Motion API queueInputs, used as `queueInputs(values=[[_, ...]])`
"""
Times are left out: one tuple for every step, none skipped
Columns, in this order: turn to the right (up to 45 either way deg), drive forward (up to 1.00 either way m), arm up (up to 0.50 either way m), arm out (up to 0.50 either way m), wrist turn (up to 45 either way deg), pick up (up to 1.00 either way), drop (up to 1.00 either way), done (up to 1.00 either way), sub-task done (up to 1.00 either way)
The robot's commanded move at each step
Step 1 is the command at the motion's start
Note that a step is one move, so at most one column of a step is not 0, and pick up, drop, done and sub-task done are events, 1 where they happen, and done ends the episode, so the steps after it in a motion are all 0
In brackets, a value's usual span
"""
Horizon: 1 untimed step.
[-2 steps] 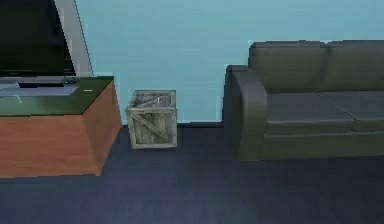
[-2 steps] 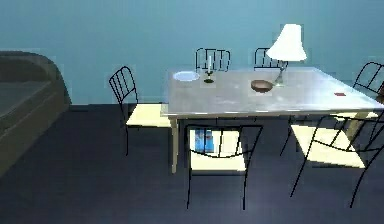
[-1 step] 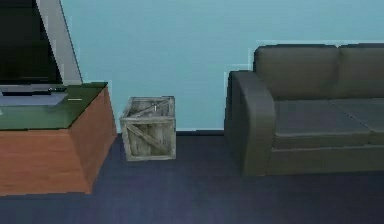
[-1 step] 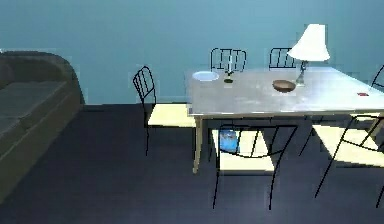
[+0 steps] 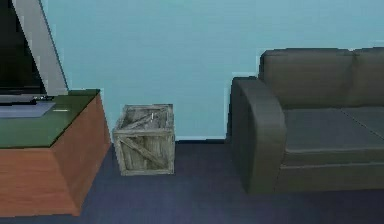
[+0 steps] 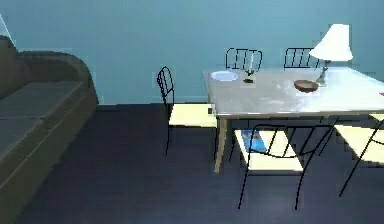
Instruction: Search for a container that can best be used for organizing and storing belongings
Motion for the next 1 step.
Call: queueInputs(values=[[30.0, 0.00, 0.00, 0.00, 0.0, 0.00, 0.00, 0.00, 0.00]])
